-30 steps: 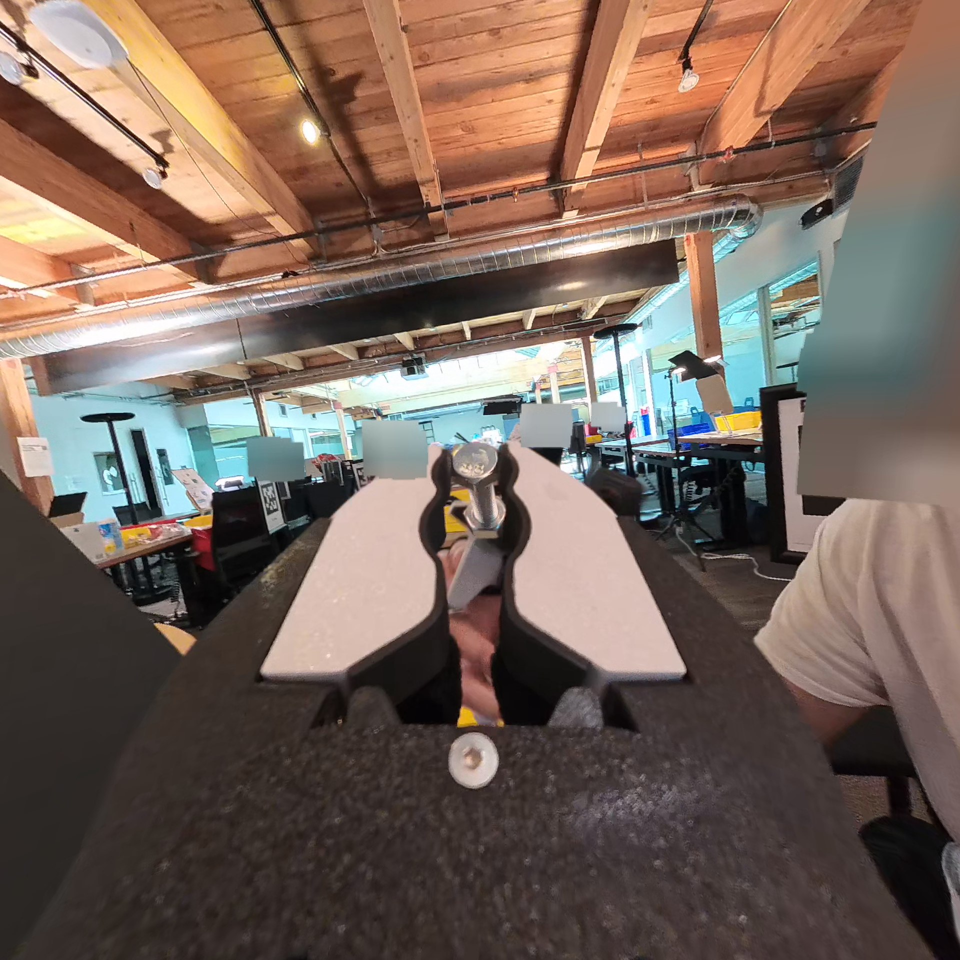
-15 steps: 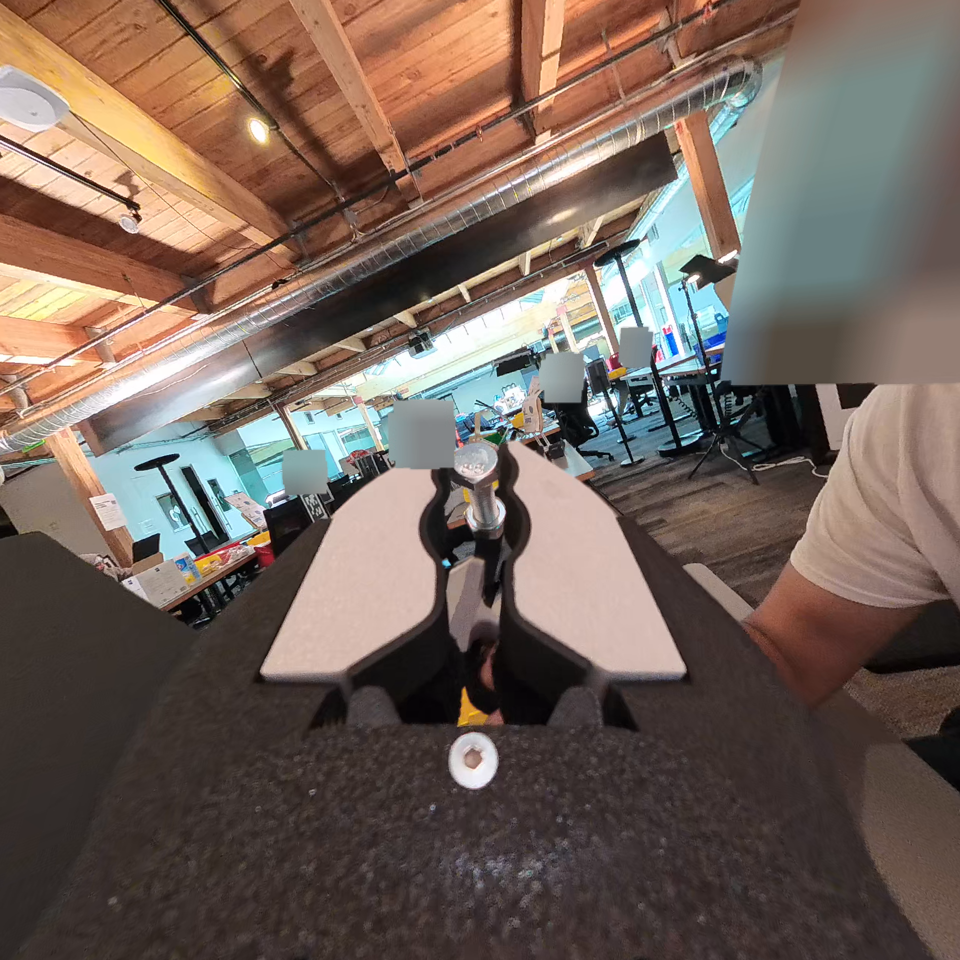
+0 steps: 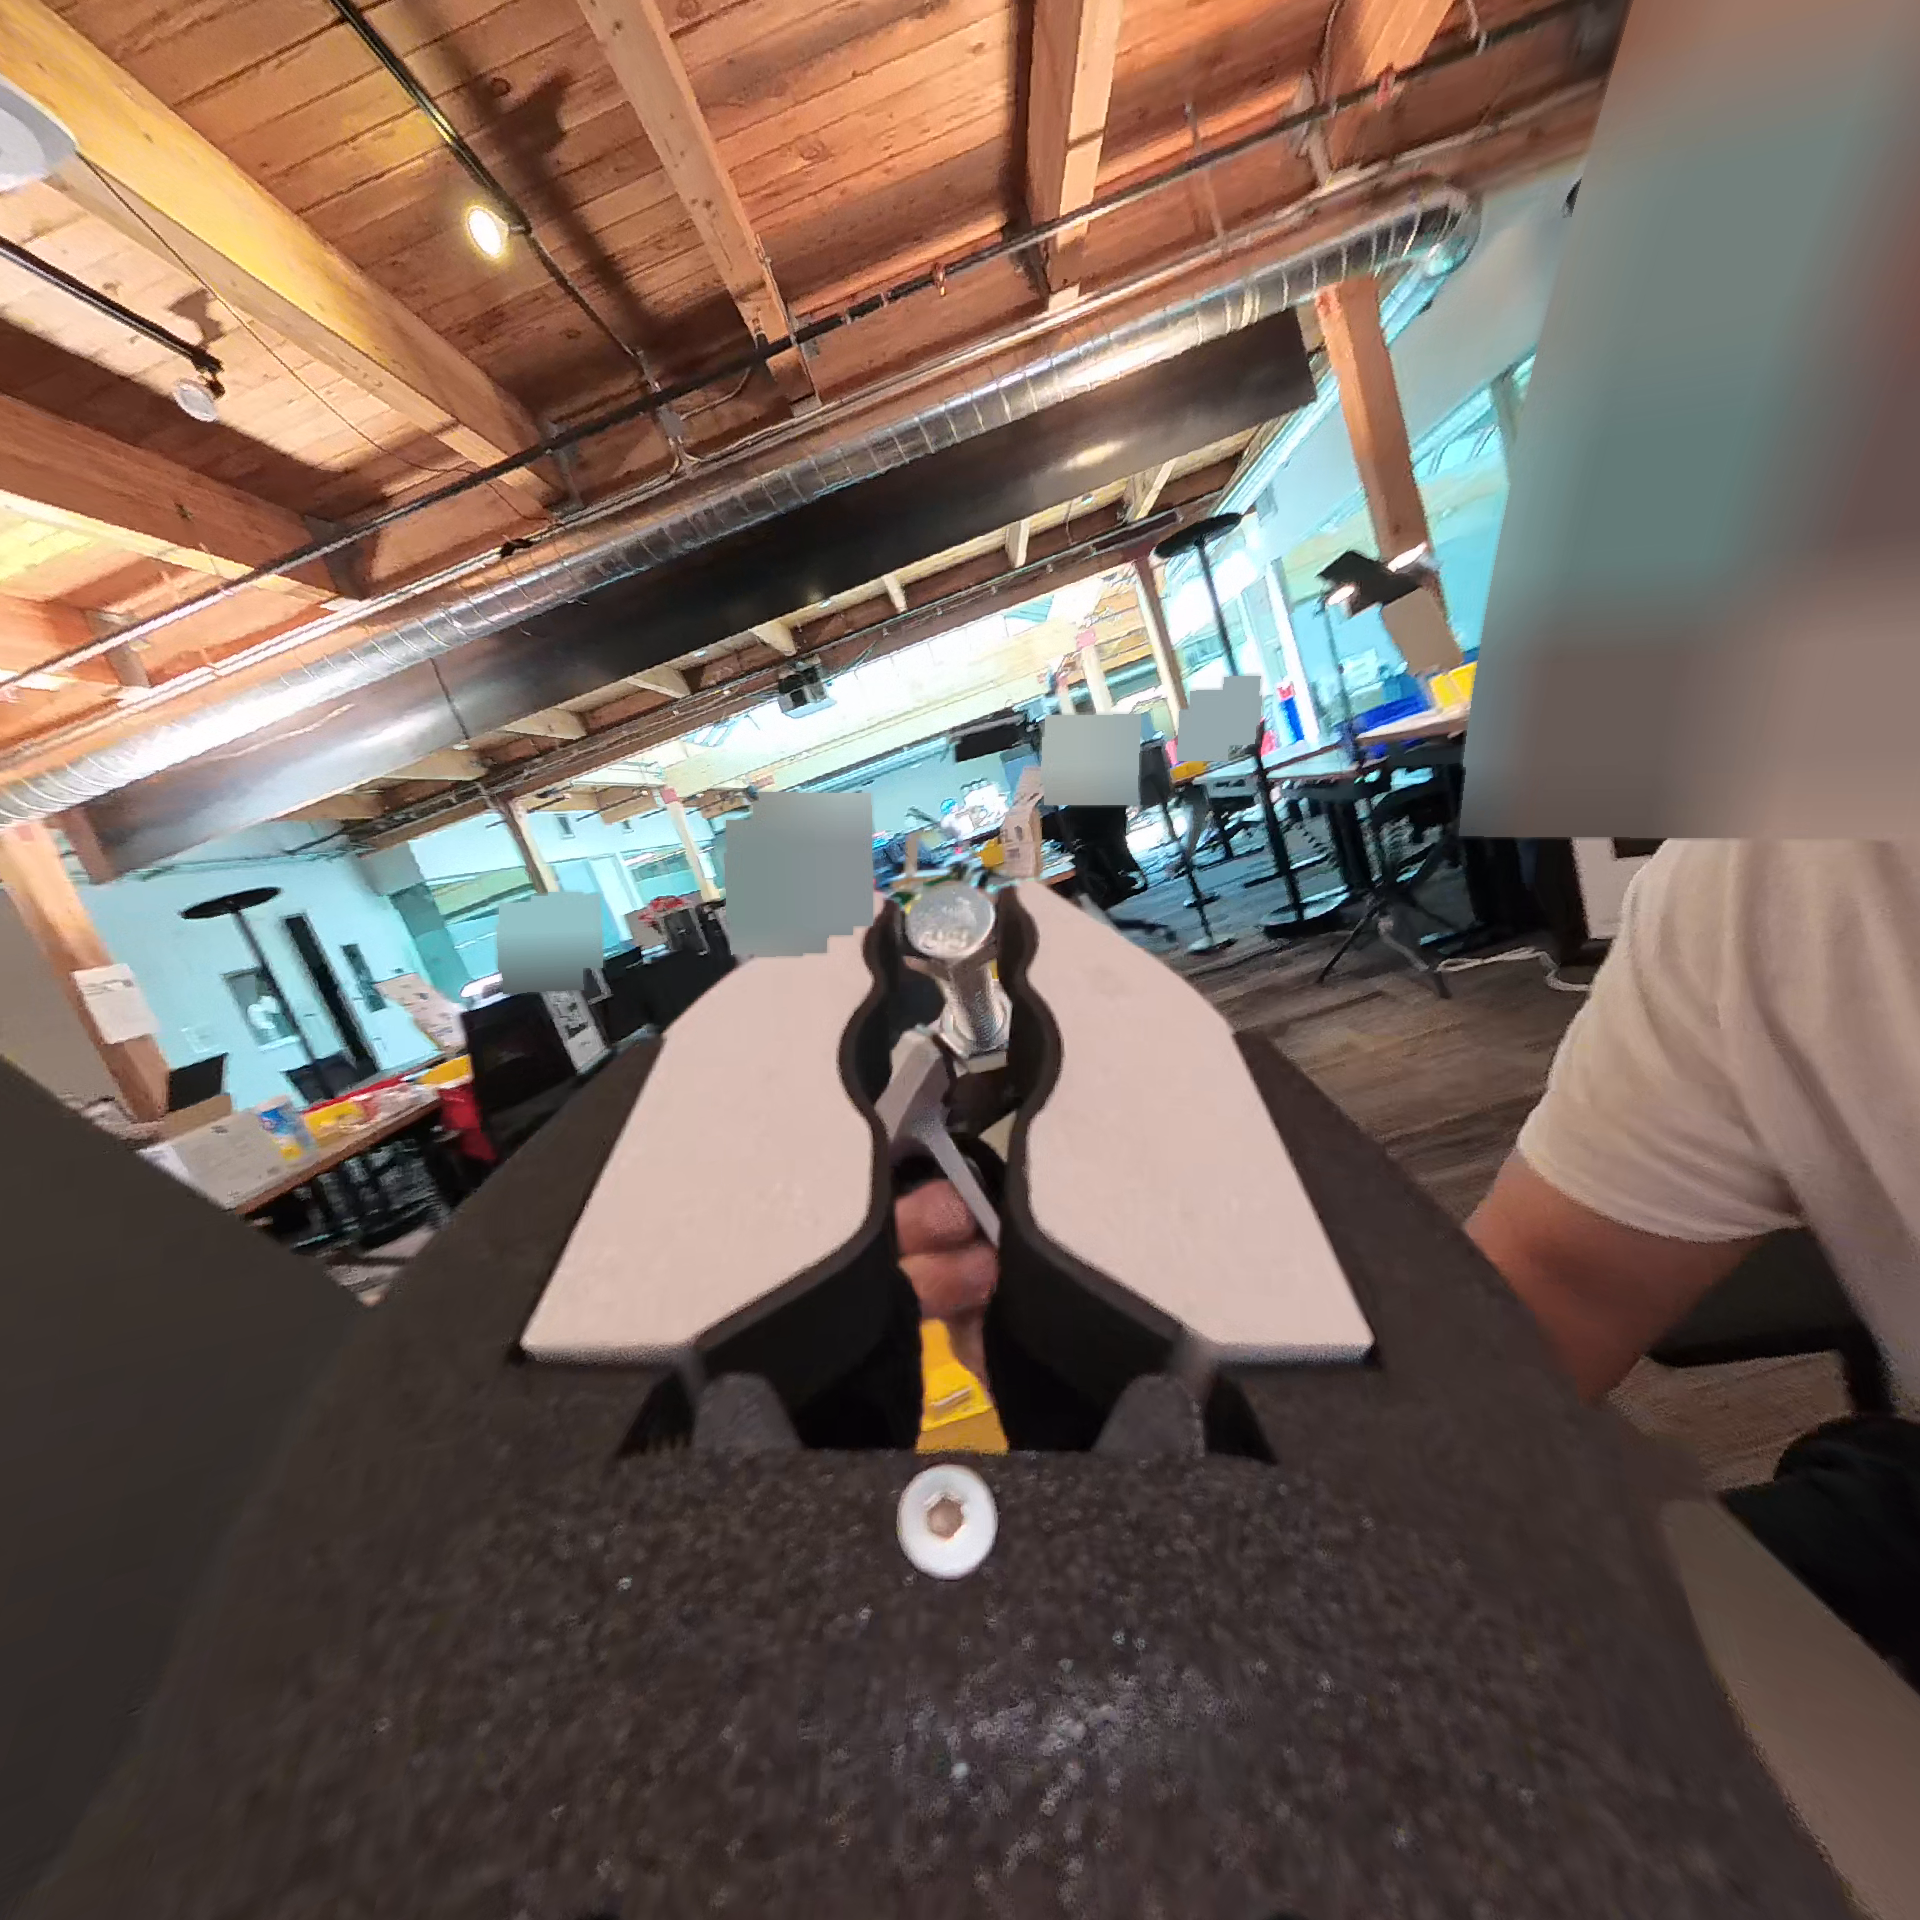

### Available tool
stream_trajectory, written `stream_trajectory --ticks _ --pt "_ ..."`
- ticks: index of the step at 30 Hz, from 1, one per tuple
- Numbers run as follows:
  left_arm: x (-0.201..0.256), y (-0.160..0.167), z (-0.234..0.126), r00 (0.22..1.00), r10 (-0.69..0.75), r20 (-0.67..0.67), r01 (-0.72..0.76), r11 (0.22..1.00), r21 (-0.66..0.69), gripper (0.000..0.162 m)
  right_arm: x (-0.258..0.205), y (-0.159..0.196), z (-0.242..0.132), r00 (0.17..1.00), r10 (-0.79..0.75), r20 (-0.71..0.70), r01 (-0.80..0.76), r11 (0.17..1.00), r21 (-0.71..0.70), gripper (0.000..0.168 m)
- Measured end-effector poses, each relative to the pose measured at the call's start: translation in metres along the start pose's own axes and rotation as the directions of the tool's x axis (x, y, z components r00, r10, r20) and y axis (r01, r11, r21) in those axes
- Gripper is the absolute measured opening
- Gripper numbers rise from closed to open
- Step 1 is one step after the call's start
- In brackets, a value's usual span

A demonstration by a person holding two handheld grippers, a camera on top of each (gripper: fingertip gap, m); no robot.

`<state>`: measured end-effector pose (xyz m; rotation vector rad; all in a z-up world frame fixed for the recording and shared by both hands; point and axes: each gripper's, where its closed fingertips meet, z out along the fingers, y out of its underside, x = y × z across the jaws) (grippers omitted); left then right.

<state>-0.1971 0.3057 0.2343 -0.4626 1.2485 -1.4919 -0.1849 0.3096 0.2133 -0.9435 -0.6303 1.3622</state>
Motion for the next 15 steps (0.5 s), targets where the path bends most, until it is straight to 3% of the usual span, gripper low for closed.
stream_trajectory --ticks 1,2,4,5,7,9,12,13,15 --pt "0.001 -0.001 0.0 0.999 -0.029 -0.018 0.029 0.999 0.014 0.017 -0.002 0.0 0.0 0.982 -0.179 -0.067 0.178 0.984 -0.019 0.015" --pt "0.001 -0.002 0.001 0.998 -0.058 -0.033 0.059 0.998 0.024 0.017 -0.003 0.0 0.0 0.926 -0.356 -0.129 0.351 0.935 -0.057 0.016" --pt "0.0 -0.001 0.002 0.994 -0.101 -0.044 0.102 0.994 0.027 0.017 -0.004 -0.001 -0.001 0.702 -0.672 -0.236 0.652 0.74 -0.169 0.016" --pt "0.0 -0.001 0.003 0.992 -0.119 -0.05 0.12 0.992 0.024 0.017 -0.006 -0.002 -0.002 0.561 -0.786 -0.26 0.753 0.615 -0.233 0.015" --pt "0.0 0.002 0.006 0.988 -0.145 -0.044 0.146 0.989 0.005 0.017 -0.007 -0.003 -0.005 0.157 -0.955 -0.252 0.891 0.247 -0.381 0.016" --pt "-0.002 0.004 0.008 0.987 -0.159 -0.023 0.159 0.987 -0.015 0.017 -0.007 -0.005 -0.008 -0.222 -0.956 -0.19 0.854 -0.097 -0.511 0.017" --pt "-0.006 0.009 0.011 0.98 -0.2 0.011 0.2 0.979 -0.041 0.017 -0.005 -0.005 -0.013 -0.663 -0.748 -0.035 0.603 -0.506 -0.617 0.017" --pt "-0.008 0.01 0.012 0.977 -0.213 0.023 0.214 0.976 -0.047 0.017 -0.003 -0.004 -0.014 -0.741 -0.672 0.01 0.518 -0.58 -0.629 0.017" --pt "-0.013 0.013 0.011 0.972 -0.232 0.046 0.235 0.971 -0.051 0.017 0.002 -0.004 -0.015 -0.76 -0.65 0.02 0.493 -0.596 -0.633 0.017"
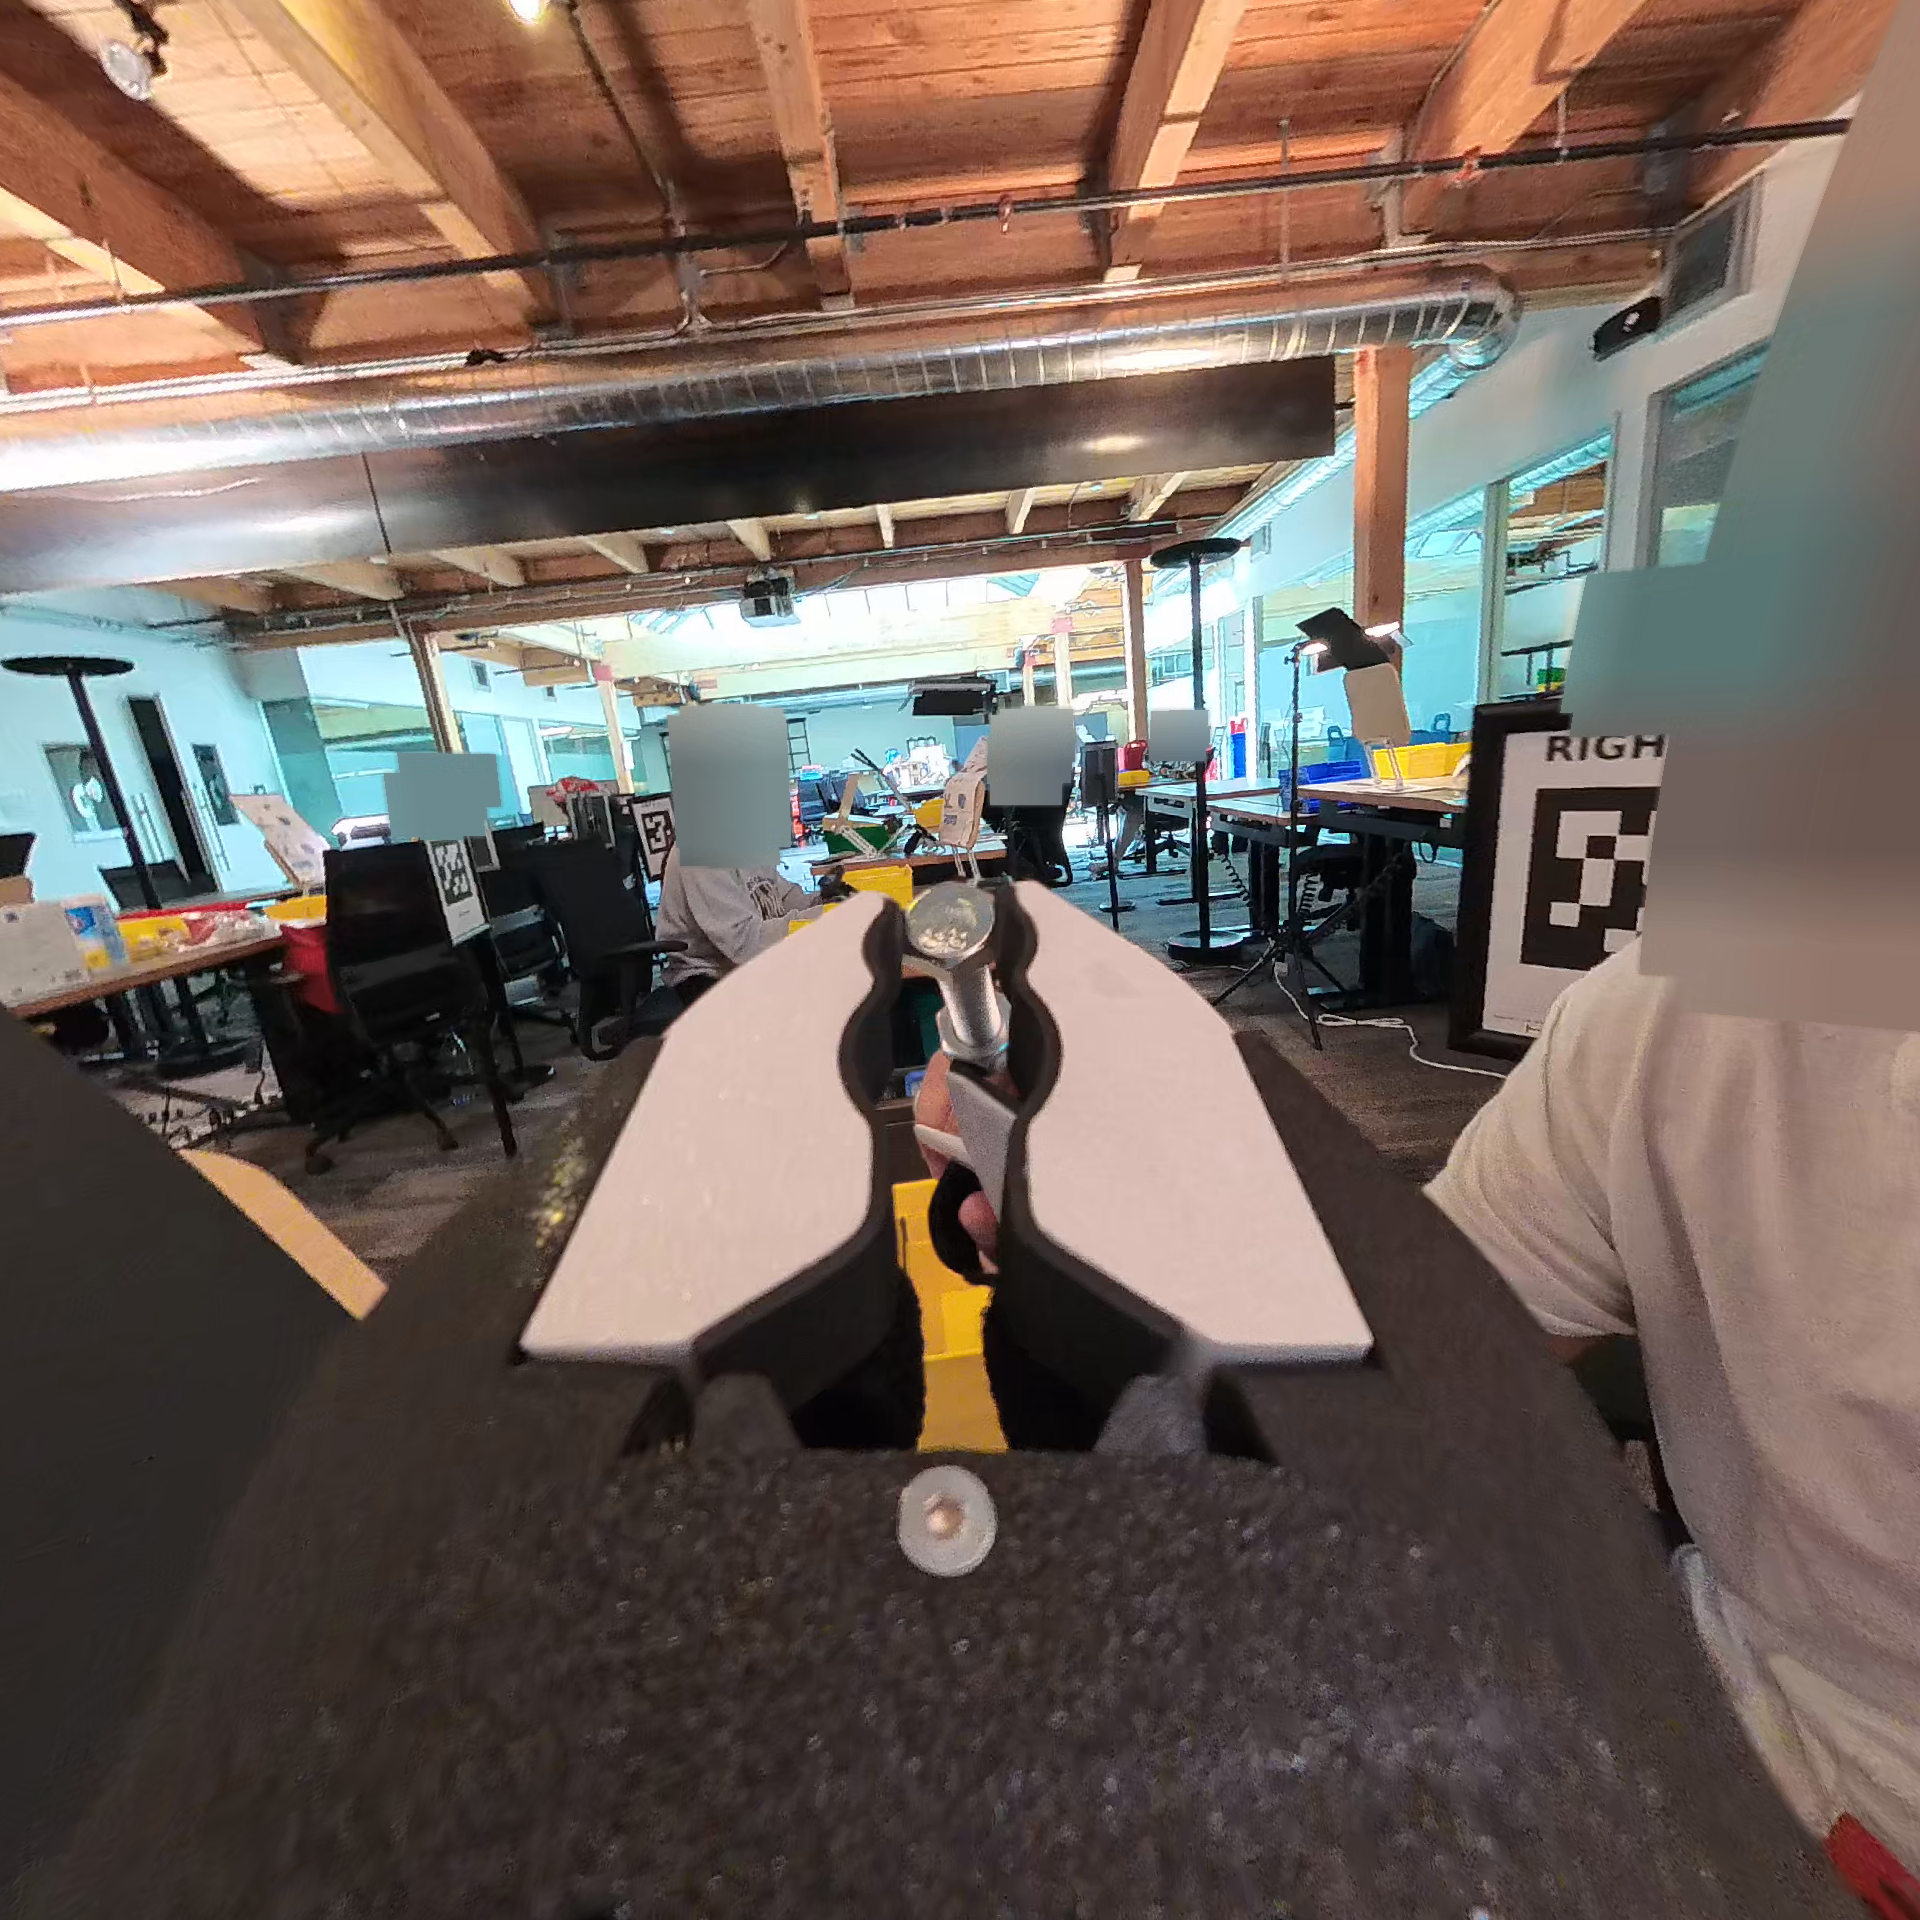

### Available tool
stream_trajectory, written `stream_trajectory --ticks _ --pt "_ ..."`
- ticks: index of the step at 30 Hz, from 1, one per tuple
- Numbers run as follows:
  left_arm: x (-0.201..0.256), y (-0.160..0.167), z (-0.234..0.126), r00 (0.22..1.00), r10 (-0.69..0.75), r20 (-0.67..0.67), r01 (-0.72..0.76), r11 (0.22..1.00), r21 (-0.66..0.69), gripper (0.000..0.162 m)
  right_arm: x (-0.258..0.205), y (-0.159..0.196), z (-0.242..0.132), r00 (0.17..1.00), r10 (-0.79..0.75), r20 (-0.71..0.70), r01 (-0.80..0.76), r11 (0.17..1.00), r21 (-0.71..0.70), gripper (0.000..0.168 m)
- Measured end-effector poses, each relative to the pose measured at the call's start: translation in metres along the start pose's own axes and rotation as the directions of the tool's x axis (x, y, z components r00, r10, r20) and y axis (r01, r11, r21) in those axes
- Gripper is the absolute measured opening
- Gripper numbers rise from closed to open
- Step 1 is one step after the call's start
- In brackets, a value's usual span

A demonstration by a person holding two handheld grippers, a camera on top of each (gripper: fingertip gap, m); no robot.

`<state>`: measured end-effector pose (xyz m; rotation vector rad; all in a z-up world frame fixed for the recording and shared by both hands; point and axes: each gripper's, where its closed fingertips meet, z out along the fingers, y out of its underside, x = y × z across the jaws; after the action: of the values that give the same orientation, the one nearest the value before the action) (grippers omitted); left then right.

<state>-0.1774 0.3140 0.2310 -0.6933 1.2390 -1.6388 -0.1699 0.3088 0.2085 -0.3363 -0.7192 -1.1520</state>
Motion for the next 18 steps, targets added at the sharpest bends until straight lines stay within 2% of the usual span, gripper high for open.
stream_trajectory --ticks 3,4,6,7,8,10,11,12,13,15,16,18 --pt "-0.006 -0.002 -0.002 1.0 -0.011 0.008 0.011 1.0 0.026 0.017 -0.006 0.0 0.003 0.98 0.186 0.072 -0.187 0.982 0.021 0.019" --pt "-0.007 -0.004 -0.004 1.0 -0.009 0.012 0.008 0.999 0.041 0.017 -0.005 -0.002 0.003 0.953 0.283 0.105 -0.288 0.957 0.032 0.033" --pt "-0.007 -0.008 -0.007 1.0 0.019 0.021 -0.02 0.998 0.062 0.017 -0.002 0.001 0.006 0.864 0.481 0.149 -0.486 0.874 -0.003 0.056" --pt "-0.007 -0.01 -0.009 0.999 0.039 0.027 -0.041 0.996 0.074 0.017 0.001 0.002 0.007 0.784 0.596 0.175 -0.603 0.797 -0.015 0.057" --pt "-0.007 -0.013 -0.012 0.997 0.061 0.038 -0.064 0.994 0.088 0.017 0.0 0.001 0.007 0.661 0.716 0.227 -0.73 0.683 -0.03 0.056" --pt "-0.004 -0.017 -0.016 0.994 0.104 0.04 -0.108 0.989 0.105 0.017 -0.008 0.002 0.009 0.346 0.882 0.319 -0.909 0.399 -0.117 0.054" --pt "-0.002 -0.019 -0.018 0.991 0.13 0.041 -0.133 0.985 0.111 0.017 -0.014 -0.003 0.009 0.151 0.911 0.384 -0.955 0.235 -0.181 0.043" --pt "0.0 -0.021 -0.02 0.986 0.162 0.047 -0.166 0.979 0.12 0.017 -0.018 -0.01 0.007 -0.071 0.893 0.445 -0.965 0.052 -0.256 0.042" --pt "0.003 -0.022 -0.021 0.98 0.195 0.046 -0.2 0.972 0.123 0.017 -0.017 -0.012 0.008 -0.281 0.849 0.448 -0.937 -0.144 -0.317 0.048" --pt "0.008 -0.022 -0.023 0.969 0.244 0.036 -0.247 0.962 0.115 0.017 -0.01 -0.017 0.008 -0.62 0.635 0.462 -0.783 -0.461 -0.418 0.047" --pt "0.009 -0.022 -0.023 0.963 0.265 0.04 -0.268 0.957 0.111 0.017 -0.012 -0.019 0.008 -0.751 0.501 0.429 -0.66 -0.568 -0.492 0.049" --pt "0.013 -0.021 -0.024 0.953 0.301 0.034 -0.303 0.947 0.109 0.018 -0.012 -0.021 0.009 -0.898 0.247 0.364 -0.426 -0.692 -0.583 0.048"
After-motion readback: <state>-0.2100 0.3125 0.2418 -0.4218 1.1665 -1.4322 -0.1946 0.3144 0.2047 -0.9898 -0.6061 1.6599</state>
